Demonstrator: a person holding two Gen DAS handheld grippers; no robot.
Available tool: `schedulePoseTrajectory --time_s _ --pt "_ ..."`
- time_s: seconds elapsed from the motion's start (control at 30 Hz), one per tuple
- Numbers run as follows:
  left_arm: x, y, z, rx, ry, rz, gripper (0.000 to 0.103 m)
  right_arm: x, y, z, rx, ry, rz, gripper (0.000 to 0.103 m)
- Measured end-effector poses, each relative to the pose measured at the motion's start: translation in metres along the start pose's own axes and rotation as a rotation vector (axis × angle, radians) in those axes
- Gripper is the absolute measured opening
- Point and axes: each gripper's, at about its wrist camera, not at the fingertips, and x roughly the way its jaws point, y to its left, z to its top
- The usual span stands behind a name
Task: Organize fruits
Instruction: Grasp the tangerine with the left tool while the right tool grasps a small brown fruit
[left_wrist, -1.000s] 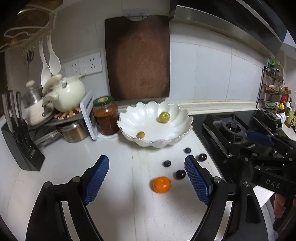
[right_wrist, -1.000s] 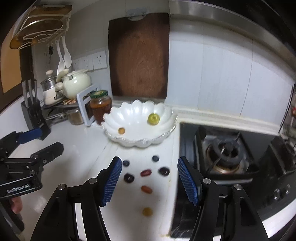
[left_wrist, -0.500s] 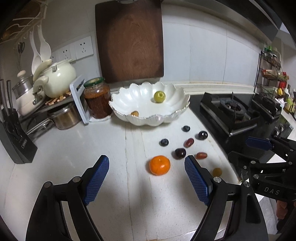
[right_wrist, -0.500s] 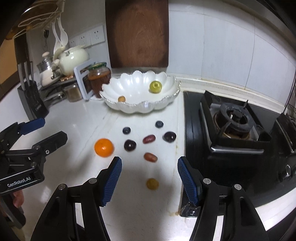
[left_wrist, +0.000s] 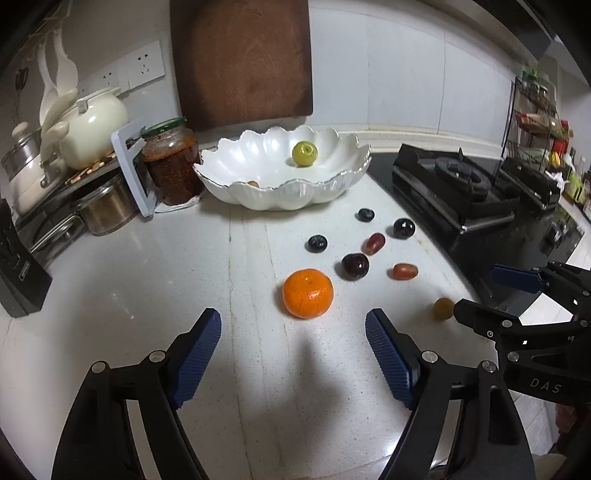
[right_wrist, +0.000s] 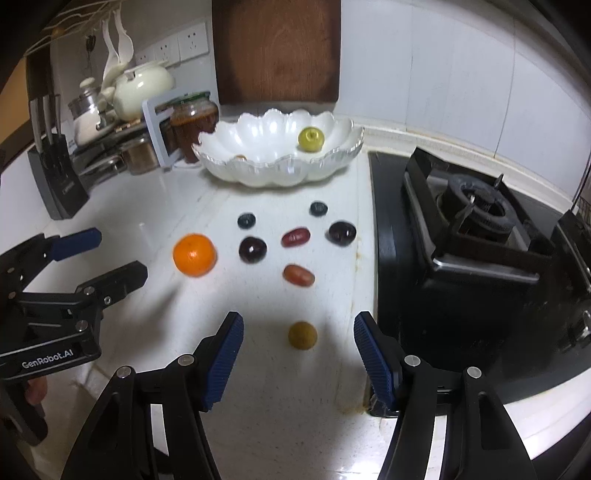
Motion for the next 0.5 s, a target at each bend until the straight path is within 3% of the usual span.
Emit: schedulePoseTrajectory --time_s 0.5 --pt "0.047 -0.007 0.002 0.032 0.043 -0.021 0.073 0.035 -0.001 -0.013 -0.005 0.060 0.043 0.045"
